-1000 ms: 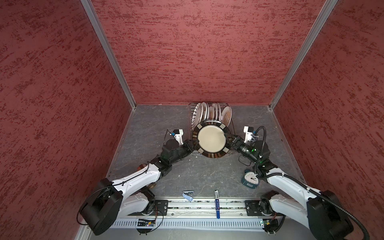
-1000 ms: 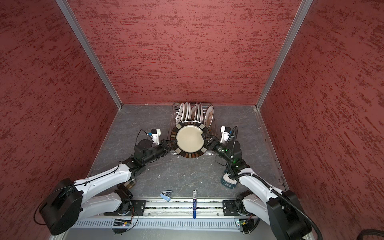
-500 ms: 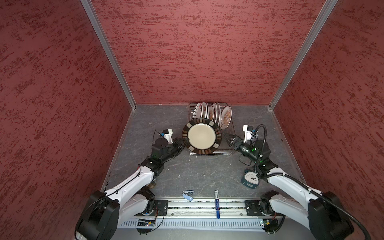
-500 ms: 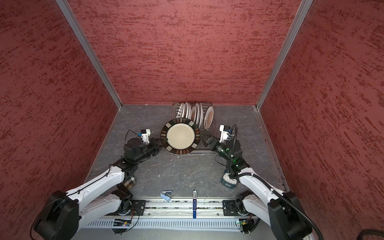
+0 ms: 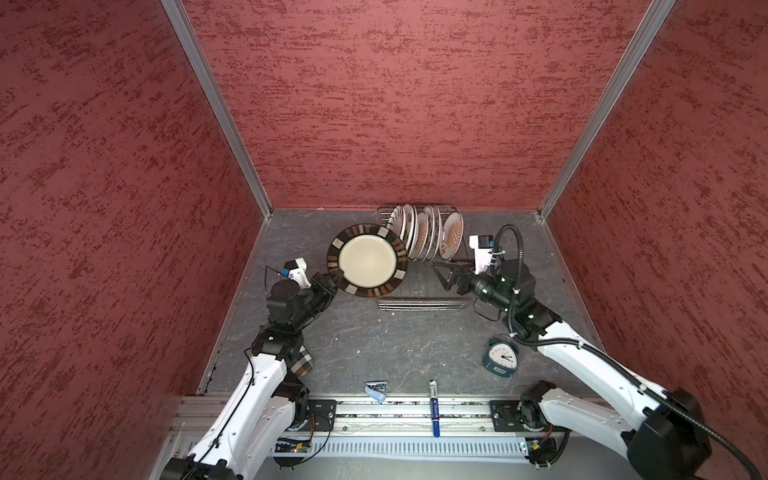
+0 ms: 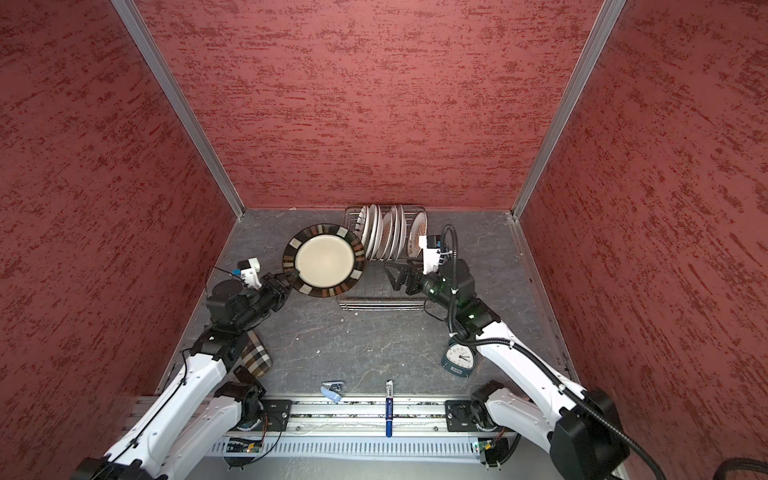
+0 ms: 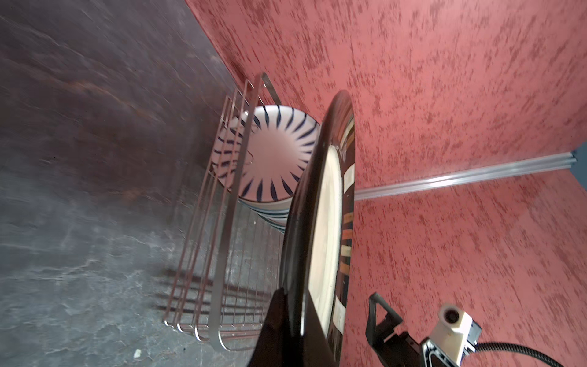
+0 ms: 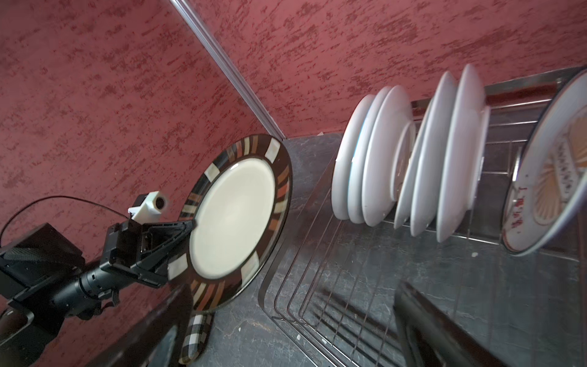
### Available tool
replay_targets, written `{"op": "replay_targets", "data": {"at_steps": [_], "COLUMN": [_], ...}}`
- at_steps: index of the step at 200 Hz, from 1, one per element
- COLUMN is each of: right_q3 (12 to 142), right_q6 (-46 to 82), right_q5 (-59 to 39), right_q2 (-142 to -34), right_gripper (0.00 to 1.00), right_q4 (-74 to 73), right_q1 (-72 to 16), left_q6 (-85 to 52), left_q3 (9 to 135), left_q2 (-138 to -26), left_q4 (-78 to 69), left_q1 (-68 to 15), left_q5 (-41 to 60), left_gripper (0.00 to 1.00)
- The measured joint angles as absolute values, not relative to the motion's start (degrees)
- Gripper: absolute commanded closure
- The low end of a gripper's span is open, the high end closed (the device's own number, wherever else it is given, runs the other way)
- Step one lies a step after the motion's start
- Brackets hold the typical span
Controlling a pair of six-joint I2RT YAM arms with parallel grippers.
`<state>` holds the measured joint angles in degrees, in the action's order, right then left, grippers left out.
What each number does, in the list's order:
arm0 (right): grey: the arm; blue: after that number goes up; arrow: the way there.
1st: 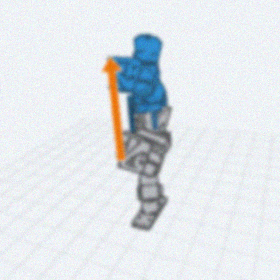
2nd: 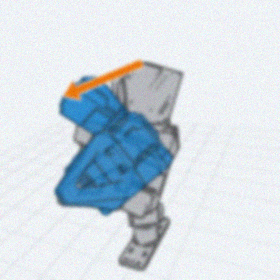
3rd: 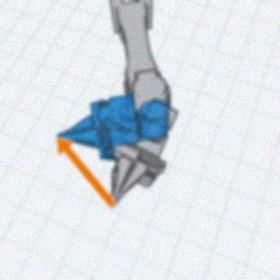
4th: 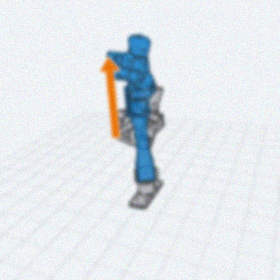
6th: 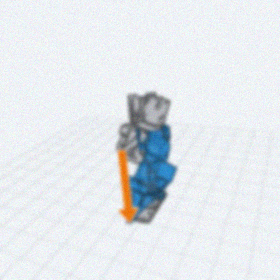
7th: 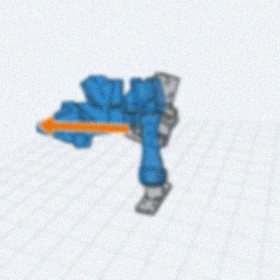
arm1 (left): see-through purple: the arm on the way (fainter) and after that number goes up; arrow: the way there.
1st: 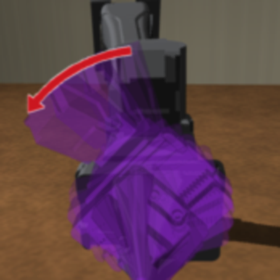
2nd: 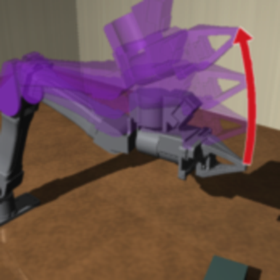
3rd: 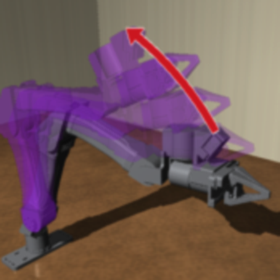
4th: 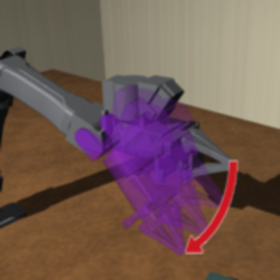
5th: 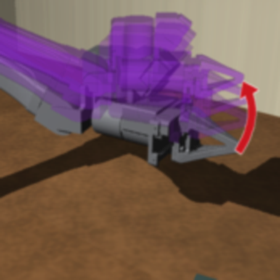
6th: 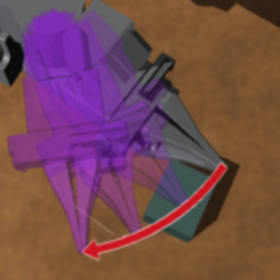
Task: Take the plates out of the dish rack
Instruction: 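Carry the plate away from the rack with the left gripper while right gripper releases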
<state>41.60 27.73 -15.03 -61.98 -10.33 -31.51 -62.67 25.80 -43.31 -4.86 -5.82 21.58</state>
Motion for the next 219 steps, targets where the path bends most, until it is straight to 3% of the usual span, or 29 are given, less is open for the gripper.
{"op": "replay_targets", "data": {"at_steps": [39,74,219], "right_q3": [48.9,53.8,72.3], "right_q6": [22.0,18.3,15.8], "right_q5": [-10.5,-7.3,-4.2], "right_q2": [-70.4,-76.8,-99.7], "right_gripper": [0.01,0.01,0.02], "right_q4": [-7.0,-5.9,-3.5], "right_q1": [-38.1,-41.8,-48.9], "left_q6": [-64.3,-65.7,-65.5], "left_q3": [24.9,22.2,20.3], "left_q2": [-40.9,-41.1,-55.5], "left_q4": [-3.1,-3.6,-5.1], "left_q1": [6.0,11.4,12.2], "left_q5": [26.1,26.7,18.7], "left_gripper": [1.00,1.00,1.00]}}
